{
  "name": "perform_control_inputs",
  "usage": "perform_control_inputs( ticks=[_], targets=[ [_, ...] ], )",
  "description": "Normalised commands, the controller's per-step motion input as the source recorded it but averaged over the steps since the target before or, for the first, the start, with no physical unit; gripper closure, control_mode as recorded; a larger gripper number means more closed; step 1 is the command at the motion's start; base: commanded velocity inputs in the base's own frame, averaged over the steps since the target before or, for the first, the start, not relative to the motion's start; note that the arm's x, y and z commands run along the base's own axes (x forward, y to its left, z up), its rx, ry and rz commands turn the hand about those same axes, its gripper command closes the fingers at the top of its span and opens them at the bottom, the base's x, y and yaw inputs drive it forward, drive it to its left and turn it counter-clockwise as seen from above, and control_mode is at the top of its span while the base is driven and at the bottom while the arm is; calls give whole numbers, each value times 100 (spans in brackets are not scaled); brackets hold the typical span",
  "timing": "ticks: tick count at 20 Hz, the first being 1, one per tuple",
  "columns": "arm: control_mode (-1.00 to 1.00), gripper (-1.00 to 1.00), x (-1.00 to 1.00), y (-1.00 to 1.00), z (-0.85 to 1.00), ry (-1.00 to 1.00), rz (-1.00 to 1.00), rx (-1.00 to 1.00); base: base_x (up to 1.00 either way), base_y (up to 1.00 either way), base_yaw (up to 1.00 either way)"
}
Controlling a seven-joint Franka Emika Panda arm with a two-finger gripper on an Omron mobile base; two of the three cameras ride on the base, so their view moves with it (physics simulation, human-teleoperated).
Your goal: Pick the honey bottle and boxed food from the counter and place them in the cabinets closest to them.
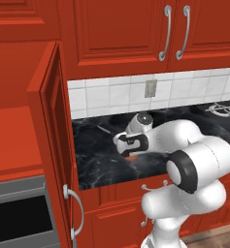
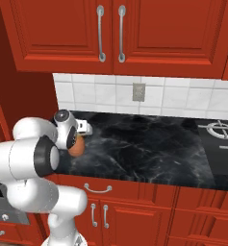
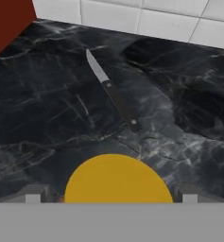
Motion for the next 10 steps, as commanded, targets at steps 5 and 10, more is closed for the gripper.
perform_control_inputs(
  ticks=[5, 10],
  targets=[
    [-100, 100, 17, 5, -17, 0, 0, 0, 0, 0, 0],
    [-100, 100, 0, 0, 0, 0, 0, 0, 0, 0, 0]
  ],
)
